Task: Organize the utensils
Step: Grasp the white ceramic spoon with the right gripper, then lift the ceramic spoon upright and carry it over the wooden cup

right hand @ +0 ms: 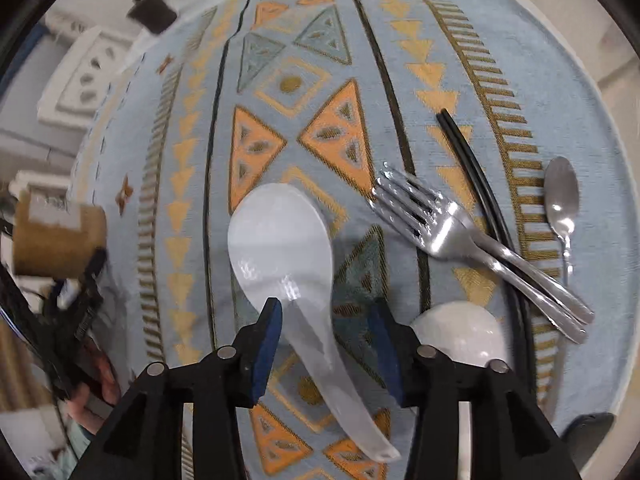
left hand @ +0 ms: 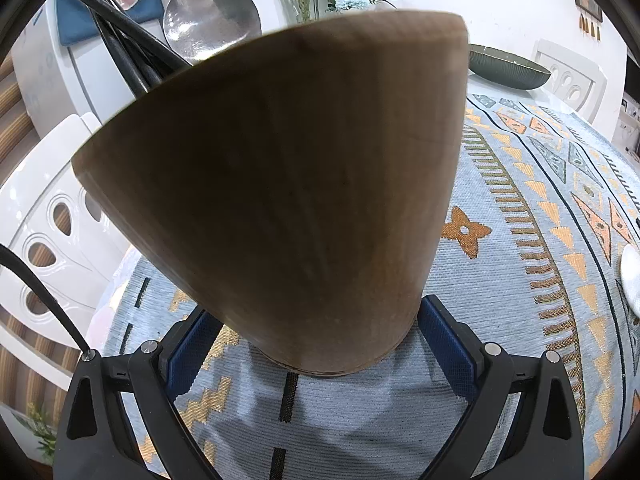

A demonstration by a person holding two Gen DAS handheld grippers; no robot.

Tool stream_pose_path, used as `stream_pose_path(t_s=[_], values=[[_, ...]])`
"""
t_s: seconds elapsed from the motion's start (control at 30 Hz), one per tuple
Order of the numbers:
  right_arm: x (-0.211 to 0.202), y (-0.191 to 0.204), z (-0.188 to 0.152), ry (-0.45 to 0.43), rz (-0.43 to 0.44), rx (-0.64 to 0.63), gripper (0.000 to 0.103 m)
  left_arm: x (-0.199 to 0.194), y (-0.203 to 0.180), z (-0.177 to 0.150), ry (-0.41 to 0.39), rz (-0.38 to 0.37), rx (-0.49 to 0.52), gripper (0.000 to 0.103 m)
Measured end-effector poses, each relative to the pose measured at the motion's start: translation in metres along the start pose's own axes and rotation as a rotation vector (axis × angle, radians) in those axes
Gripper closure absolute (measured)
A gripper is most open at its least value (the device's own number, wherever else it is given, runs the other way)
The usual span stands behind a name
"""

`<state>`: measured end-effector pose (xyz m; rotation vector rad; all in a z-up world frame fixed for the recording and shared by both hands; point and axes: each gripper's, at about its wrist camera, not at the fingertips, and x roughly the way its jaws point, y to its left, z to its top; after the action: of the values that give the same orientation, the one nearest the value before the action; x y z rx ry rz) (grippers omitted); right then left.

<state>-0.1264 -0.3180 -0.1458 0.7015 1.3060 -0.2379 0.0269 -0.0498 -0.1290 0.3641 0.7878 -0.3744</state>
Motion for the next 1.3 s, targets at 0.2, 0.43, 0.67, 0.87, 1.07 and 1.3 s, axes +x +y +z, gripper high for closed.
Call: stream_pose_path(t_s=[0.2,0.43,0.67,0.87,1.07,1.3], values=[[0.006,0.060,-0.001,-0.003,-0.195,-0.185,0.080,0.000,0.000,0.000,0.000,-0.001,0.000,0.005],[-0.008,0.085,-0.012,0.004,-0.168,-0.218,0.097,-0.001,-0.001,0.001,0.000,-0.003,-0.001,0.005],[0.016,0.088,-0.005,0.058,-0.146,-0.215,0.094,-0.001,0.000,0.001,0.000,-0.006,-0.002,0.005],[0.002,0.103,0.004,-0.018,-0.073,-0.226,0.094,-0.001,0.002,0.002,0.001,-0.008,-0.004,0.005],[-0.079,0.136,0.009,-0.282,0.154,-0.274,0.094,-0.001,0.004,0.002,0.001,-0.009,-0.005,0.005],[-0.151,0.196,0.040,-0.555,0.347,-0.271,0.094,-0.003,0.003,0.002,-0.008,-0.006,-0.004,0.005]])
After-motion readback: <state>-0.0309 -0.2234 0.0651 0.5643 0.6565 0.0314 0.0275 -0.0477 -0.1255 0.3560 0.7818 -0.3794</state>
